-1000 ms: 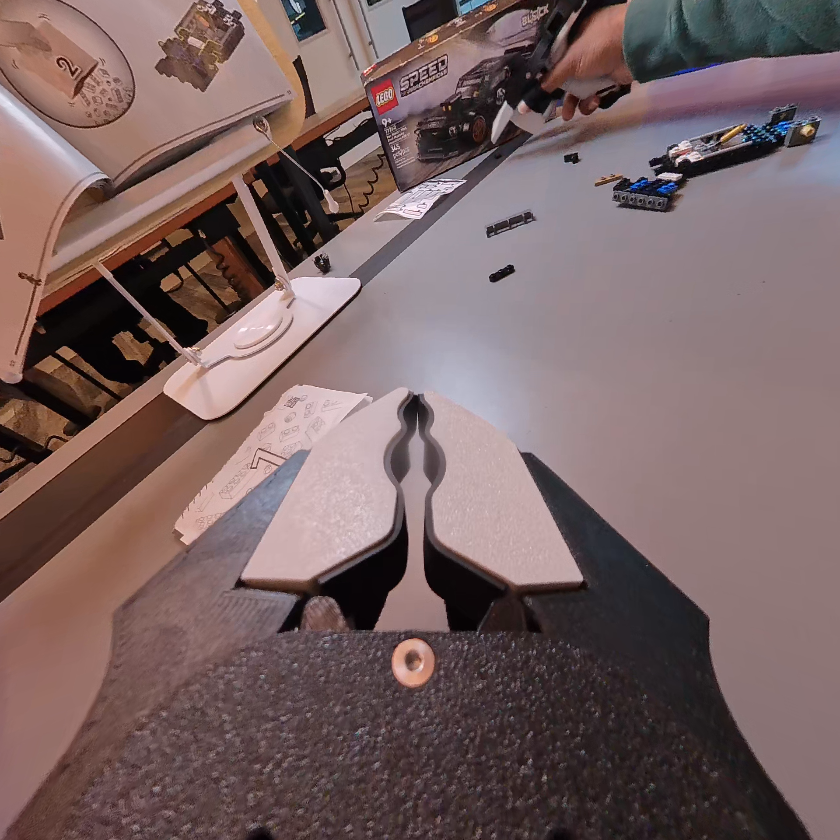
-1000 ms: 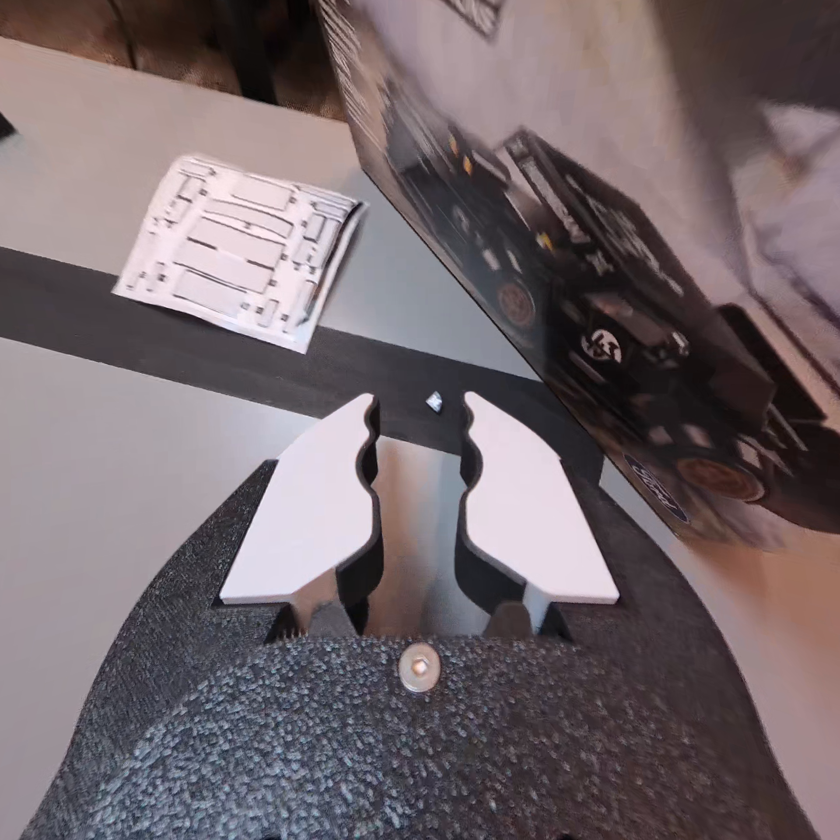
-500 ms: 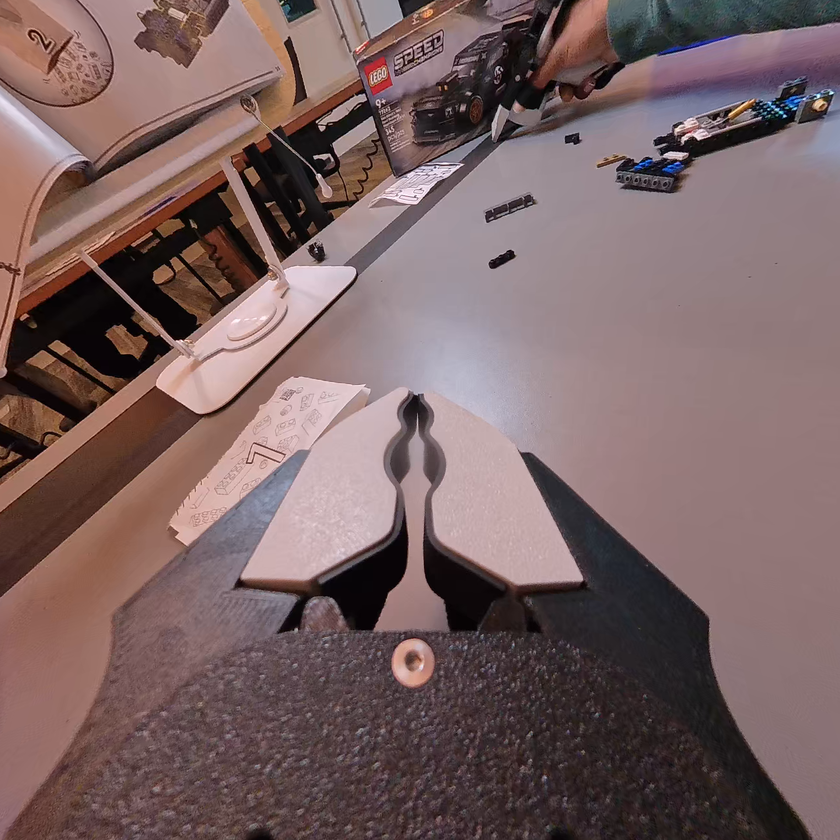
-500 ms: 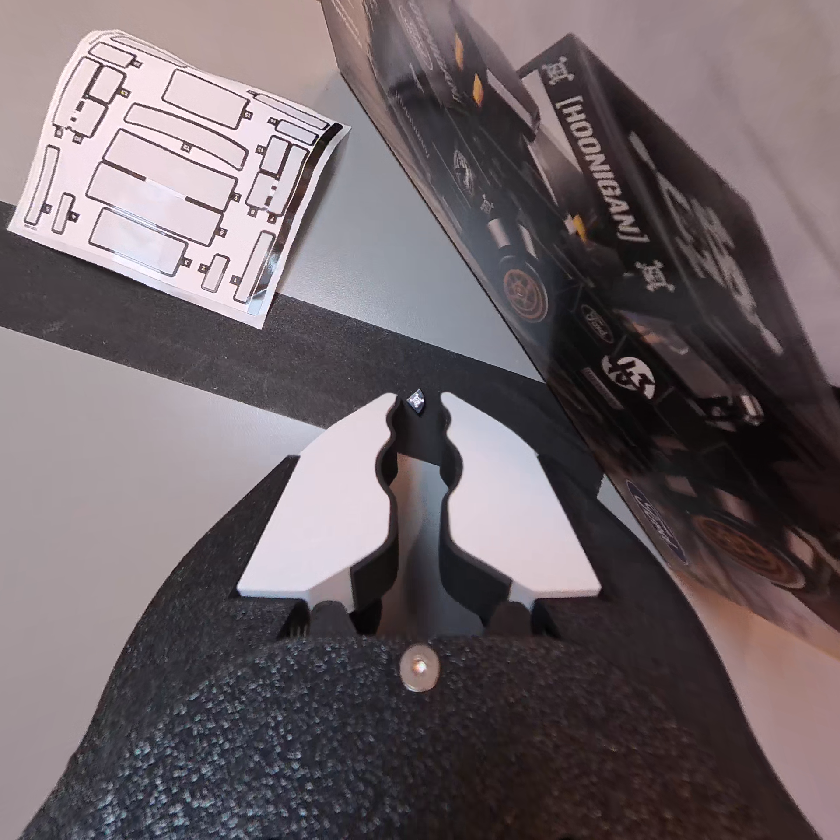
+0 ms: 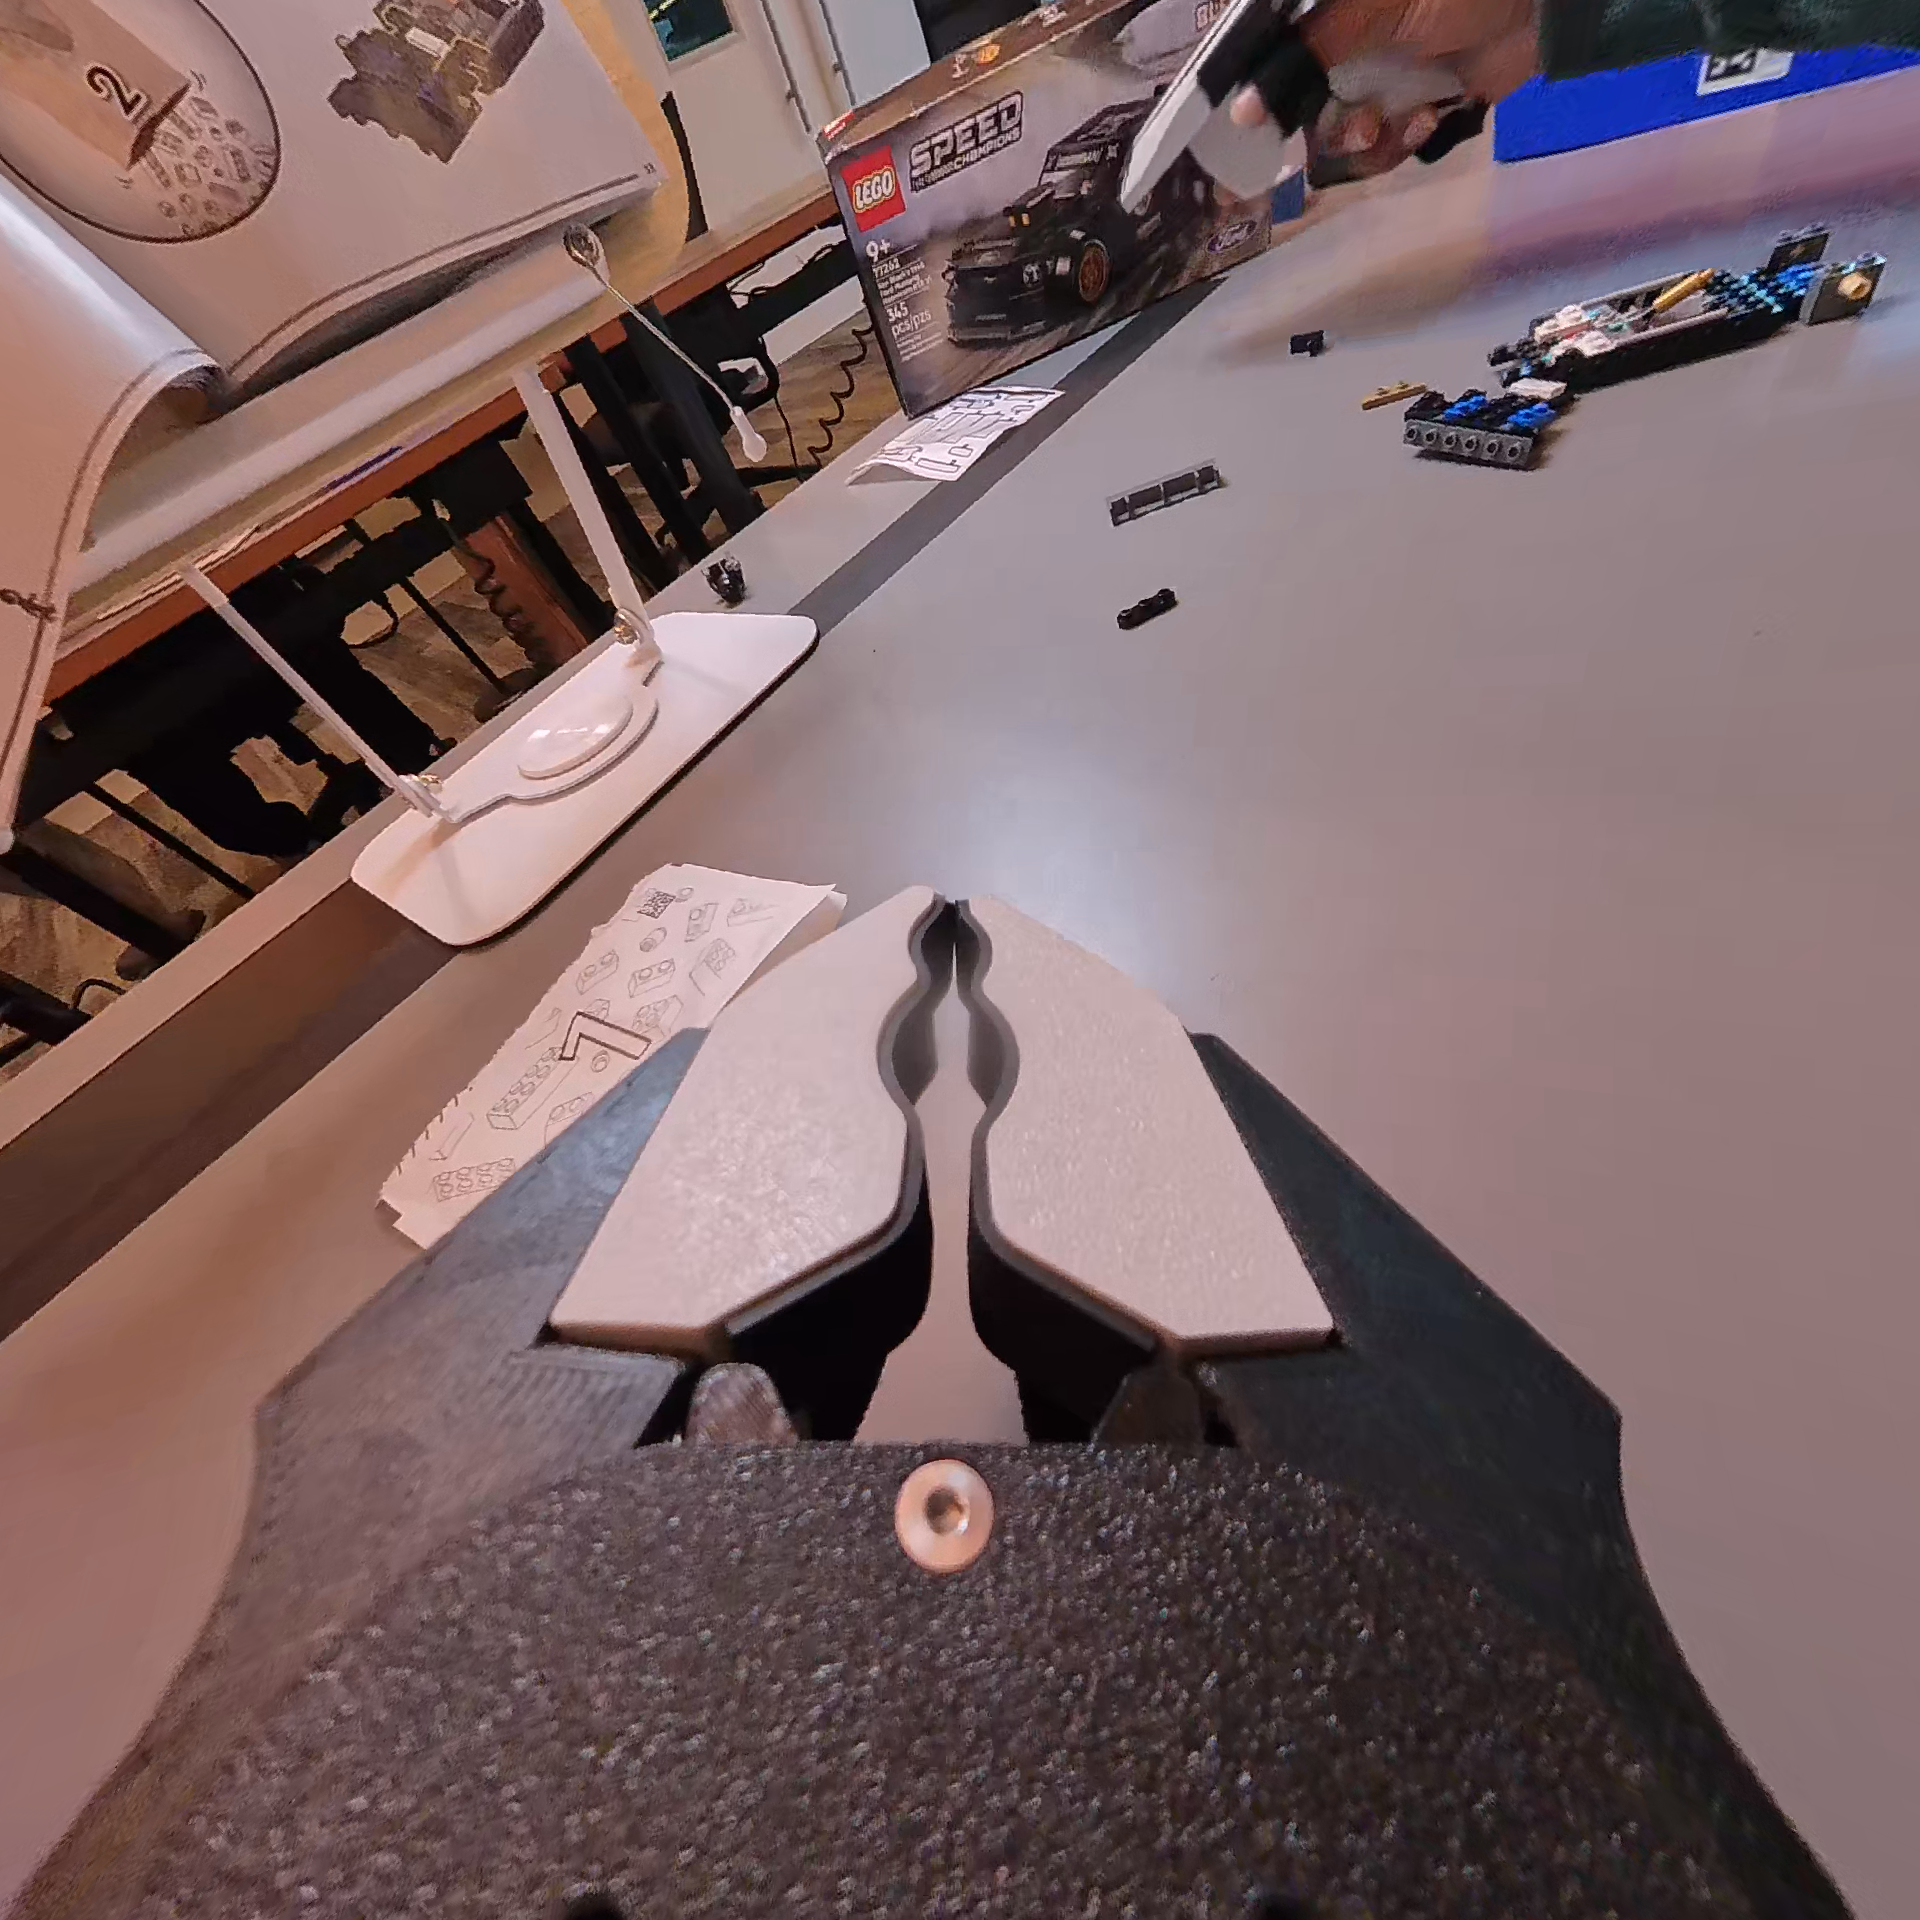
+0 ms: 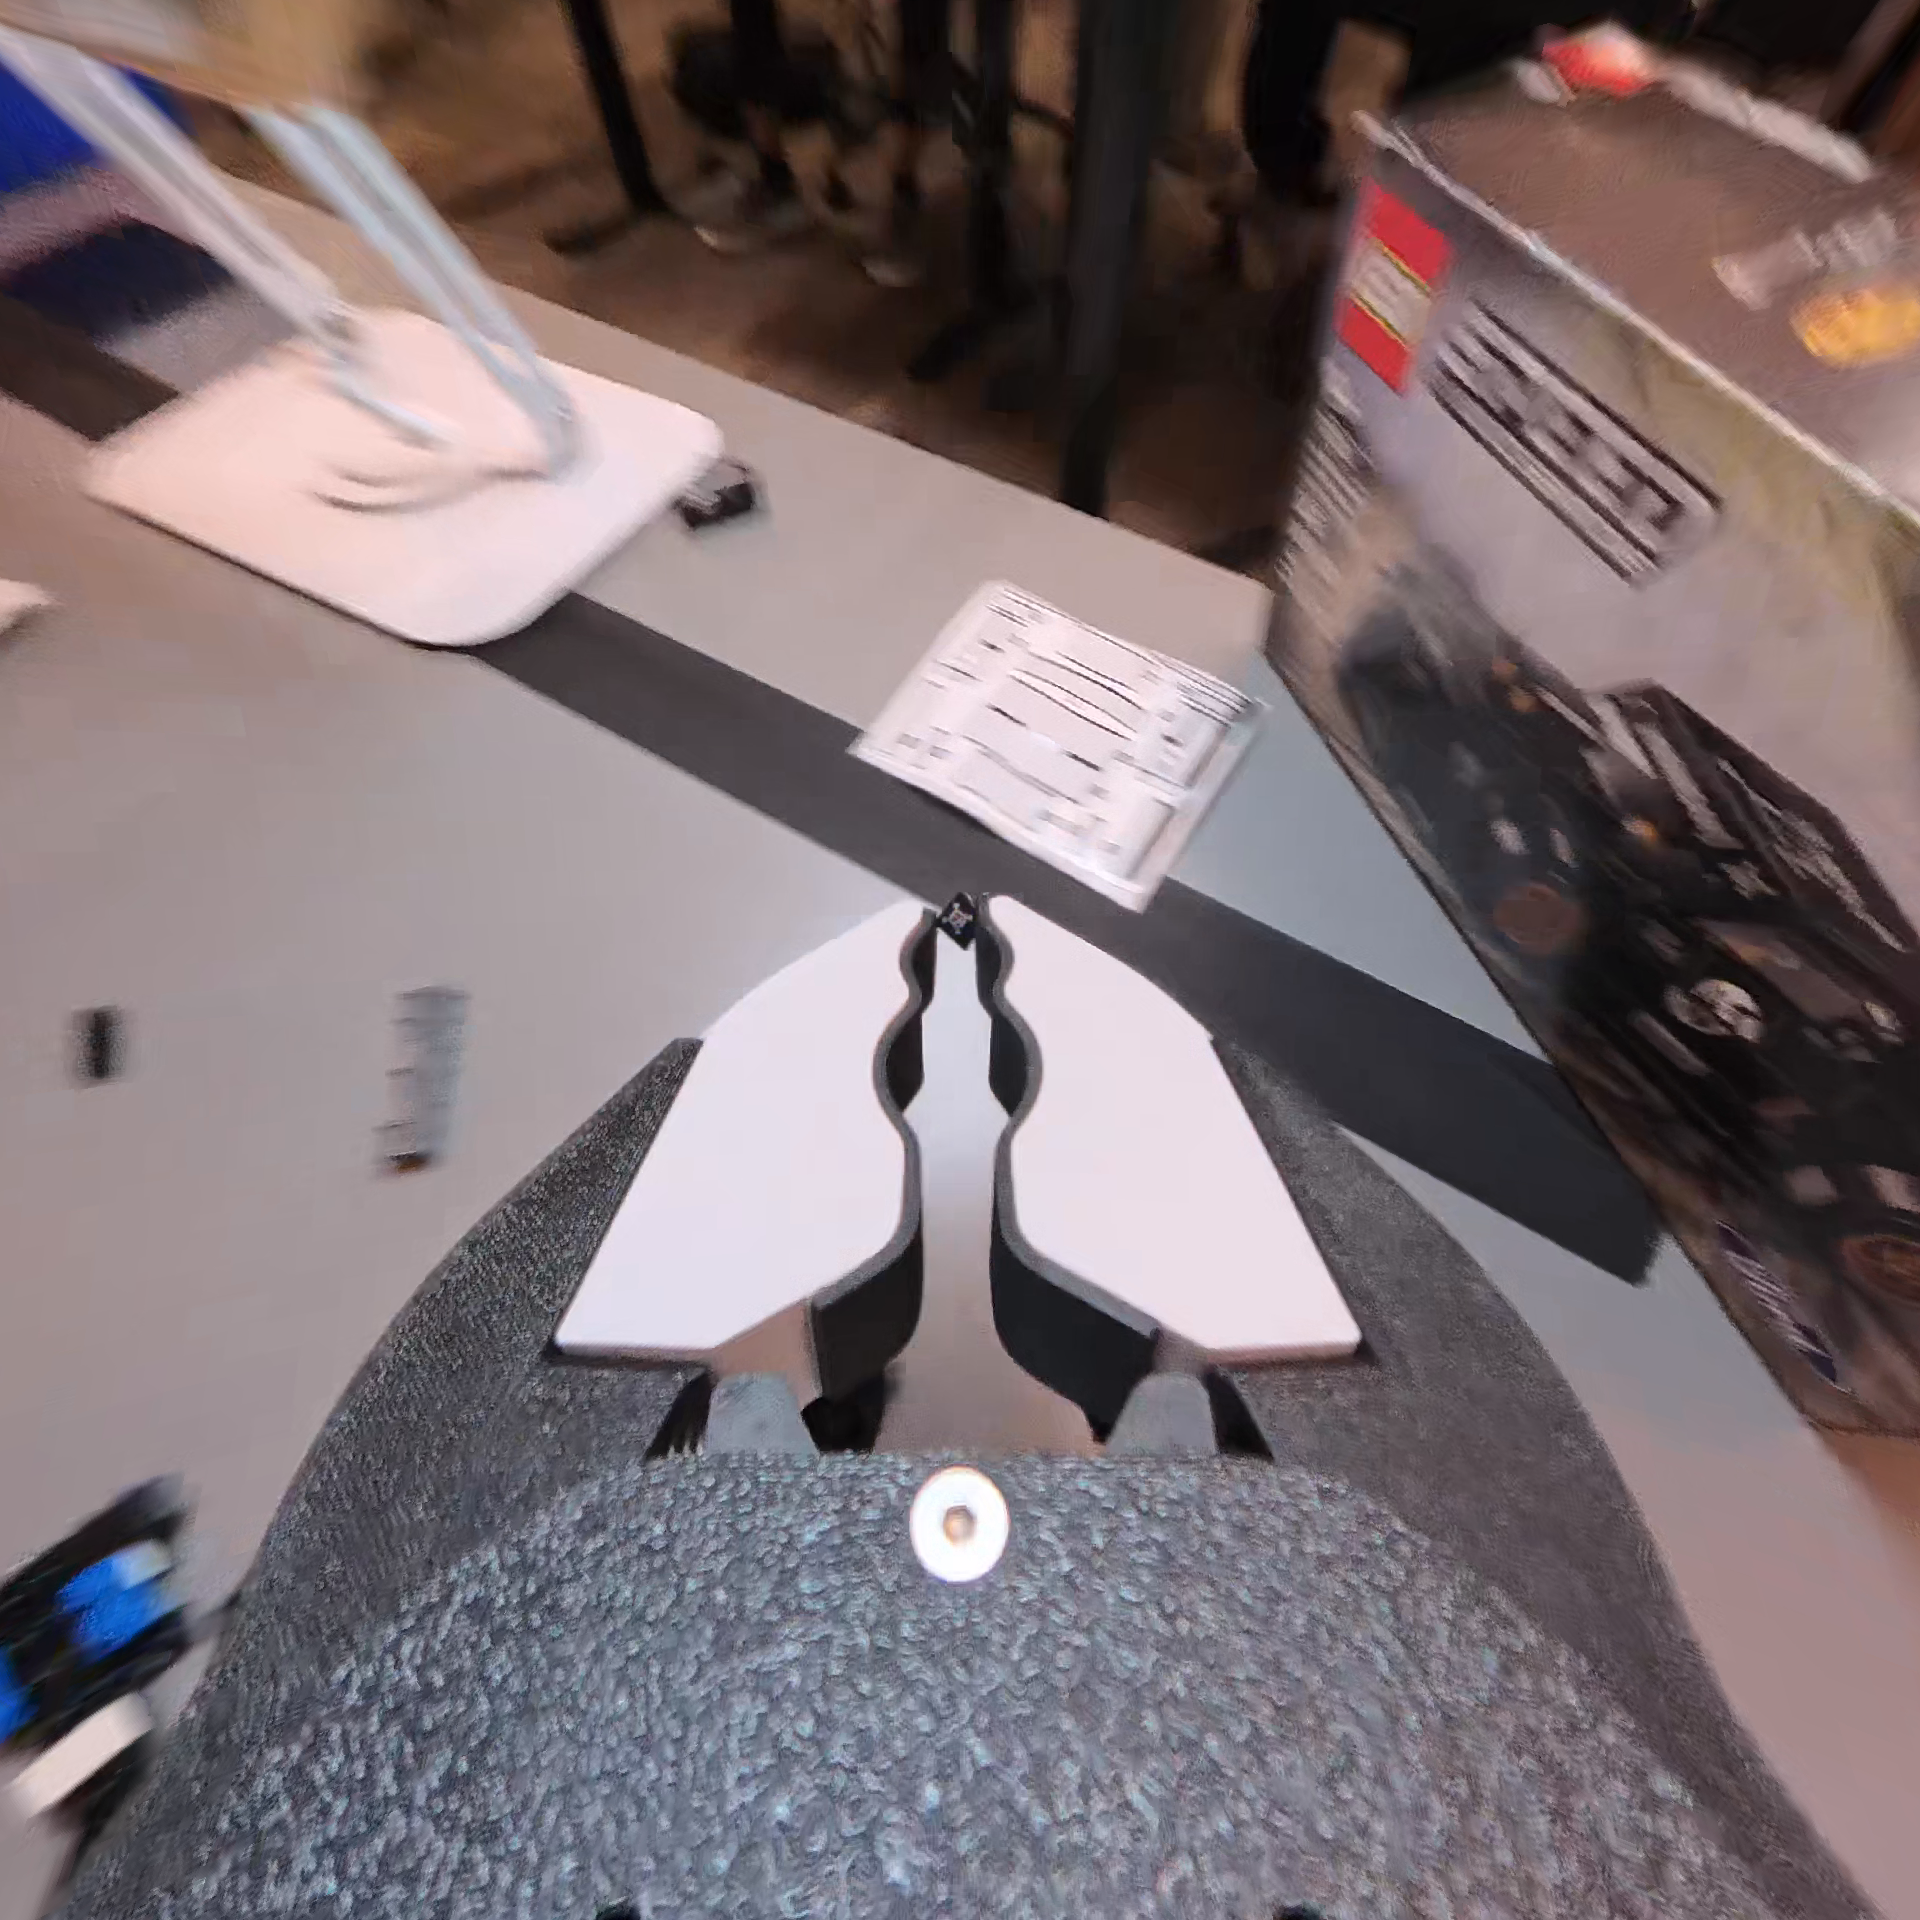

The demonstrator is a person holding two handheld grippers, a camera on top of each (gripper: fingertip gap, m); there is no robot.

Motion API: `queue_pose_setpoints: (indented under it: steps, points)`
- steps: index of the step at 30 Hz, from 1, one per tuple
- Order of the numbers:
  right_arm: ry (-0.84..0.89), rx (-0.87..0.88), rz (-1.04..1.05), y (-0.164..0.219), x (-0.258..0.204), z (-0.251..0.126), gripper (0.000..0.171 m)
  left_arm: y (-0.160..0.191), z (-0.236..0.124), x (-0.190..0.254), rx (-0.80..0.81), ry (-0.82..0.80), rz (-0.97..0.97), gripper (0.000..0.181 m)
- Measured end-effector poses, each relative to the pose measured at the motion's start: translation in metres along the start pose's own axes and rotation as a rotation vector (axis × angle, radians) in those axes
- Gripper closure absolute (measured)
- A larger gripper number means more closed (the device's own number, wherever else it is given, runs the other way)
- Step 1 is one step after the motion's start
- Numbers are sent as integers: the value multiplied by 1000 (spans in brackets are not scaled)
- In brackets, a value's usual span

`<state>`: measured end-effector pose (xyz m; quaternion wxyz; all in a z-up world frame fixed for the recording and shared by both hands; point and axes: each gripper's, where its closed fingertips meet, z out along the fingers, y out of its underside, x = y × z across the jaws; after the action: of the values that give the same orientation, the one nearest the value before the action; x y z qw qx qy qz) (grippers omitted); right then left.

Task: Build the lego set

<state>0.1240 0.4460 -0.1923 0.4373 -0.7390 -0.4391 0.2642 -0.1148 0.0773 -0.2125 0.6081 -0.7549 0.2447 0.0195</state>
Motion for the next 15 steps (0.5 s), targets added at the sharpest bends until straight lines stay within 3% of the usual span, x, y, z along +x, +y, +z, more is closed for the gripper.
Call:
queue_pose_setpoints:
  steps: [4,8,15]
  points:
    - [-133,146,-98,-21,-92,-44,164,-6,-2,6,22,28,-22,181]
    - [-253,213,-168,-19,-190,-74,164,-17,-4,17,60,95,-94,181]
    - [-451,309,-293,-2,-351,-89,164,-52,-16,50,185,361,-402,178]
